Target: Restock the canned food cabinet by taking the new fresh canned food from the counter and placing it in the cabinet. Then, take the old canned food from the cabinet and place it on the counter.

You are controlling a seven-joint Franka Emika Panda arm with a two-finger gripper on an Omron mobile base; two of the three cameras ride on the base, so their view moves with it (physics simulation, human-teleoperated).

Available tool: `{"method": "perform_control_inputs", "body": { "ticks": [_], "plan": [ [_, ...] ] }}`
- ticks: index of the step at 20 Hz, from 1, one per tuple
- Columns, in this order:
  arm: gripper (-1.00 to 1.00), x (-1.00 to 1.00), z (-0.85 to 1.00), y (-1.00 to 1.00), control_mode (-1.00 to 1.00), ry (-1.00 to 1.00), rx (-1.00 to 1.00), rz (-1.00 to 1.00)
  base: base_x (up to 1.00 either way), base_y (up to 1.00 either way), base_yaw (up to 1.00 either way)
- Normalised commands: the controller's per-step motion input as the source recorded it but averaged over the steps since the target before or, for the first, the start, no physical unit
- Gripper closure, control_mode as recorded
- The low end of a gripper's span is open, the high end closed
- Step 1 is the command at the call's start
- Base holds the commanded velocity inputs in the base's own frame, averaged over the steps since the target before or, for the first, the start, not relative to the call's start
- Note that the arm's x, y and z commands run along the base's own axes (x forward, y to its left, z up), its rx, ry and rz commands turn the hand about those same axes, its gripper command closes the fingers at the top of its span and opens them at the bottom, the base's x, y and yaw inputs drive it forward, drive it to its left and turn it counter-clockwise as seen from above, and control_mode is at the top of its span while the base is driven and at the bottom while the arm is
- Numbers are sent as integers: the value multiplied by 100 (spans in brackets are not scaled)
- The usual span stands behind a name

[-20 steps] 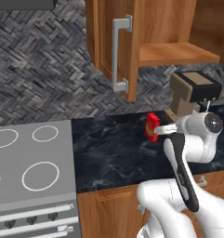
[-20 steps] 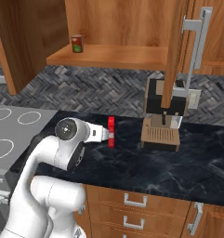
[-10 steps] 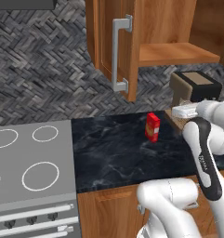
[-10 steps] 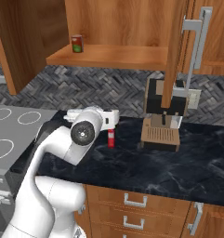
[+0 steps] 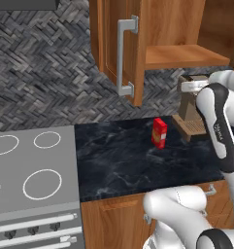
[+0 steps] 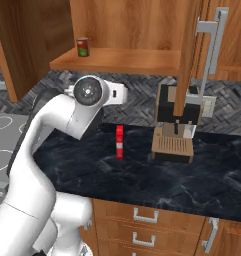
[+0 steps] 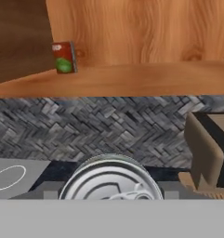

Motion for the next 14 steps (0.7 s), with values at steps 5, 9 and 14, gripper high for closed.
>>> {"method": "perform_control_inputs", "body": {
  "ticks": [5, 9, 14],
  "plan": [
    [100, -3, 19, -9, -100, 10, 0, 0, 0, 0, 0],
    [100, 39, 1, 0, -100, 1, 0, -1, 0, 0, 0],
    [100, 65, 44, 0, -100, 5, 0, -7, 0, 0, 0]
  ]
}}
